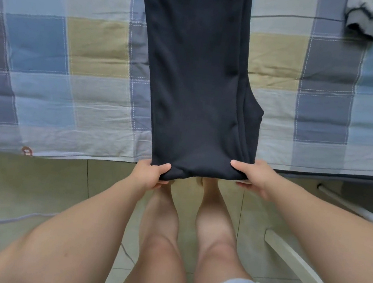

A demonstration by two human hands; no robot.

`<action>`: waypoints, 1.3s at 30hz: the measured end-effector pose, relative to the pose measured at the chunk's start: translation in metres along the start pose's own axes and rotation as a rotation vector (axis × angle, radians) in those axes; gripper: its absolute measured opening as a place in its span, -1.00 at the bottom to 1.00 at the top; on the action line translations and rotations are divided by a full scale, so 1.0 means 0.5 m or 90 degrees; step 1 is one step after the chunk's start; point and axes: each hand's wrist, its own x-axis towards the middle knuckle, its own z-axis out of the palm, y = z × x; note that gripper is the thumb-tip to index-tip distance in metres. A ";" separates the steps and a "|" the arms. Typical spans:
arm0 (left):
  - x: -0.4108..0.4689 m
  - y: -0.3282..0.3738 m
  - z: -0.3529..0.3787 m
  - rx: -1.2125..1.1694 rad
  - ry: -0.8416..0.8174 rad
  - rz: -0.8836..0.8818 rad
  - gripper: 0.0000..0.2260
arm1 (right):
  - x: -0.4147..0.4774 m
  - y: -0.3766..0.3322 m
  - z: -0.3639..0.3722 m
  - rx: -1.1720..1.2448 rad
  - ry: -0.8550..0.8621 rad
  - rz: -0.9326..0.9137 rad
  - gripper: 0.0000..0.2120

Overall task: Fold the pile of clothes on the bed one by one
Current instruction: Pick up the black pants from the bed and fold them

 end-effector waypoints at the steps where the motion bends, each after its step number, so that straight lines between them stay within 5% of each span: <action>1: -0.023 -0.006 -0.004 0.000 -0.004 -0.021 -0.95 | -0.024 0.010 0.005 0.023 -0.008 0.023 -0.63; 9: -0.184 0.045 -0.068 -0.100 -0.061 -0.195 -0.83 | -0.206 -0.073 -0.009 0.049 -0.035 0.102 -0.79; 17: -0.209 0.326 -0.111 -0.336 0.030 -0.070 -0.80 | -0.244 -0.368 -0.017 0.203 -0.016 0.020 -0.86; 27: -0.034 0.626 -0.129 -0.380 0.074 0.142 -0.70 | -0.062 -0.678 0.011 0.334 0.036 -0.042 -0.82; 30: 0.064 0.635 -0.096 -0.143 0.173 0.317 -0.60 | 0.023 -0.692 0.027 0.186 0.097 -0.159 -0.58; 32: 0.122 0.588 -0.069 0.281 0.276 0.449 -0.49 | 0.082 -0.646 0.042 -0.139 0.250 -0.329 -0.45; 34: 0.178 0.547 -0.056 0.520 0.343 0.540 -0.41 | 0.132 -0.585 0.067 -0.429 0.328 -0.492 -0.38; 39: 0.318 0.505 -0.054 0.563 0.460 0.649 -0.34 | 0.280 -0.515 0.107 -0.529 0.499 -0.662 -0.28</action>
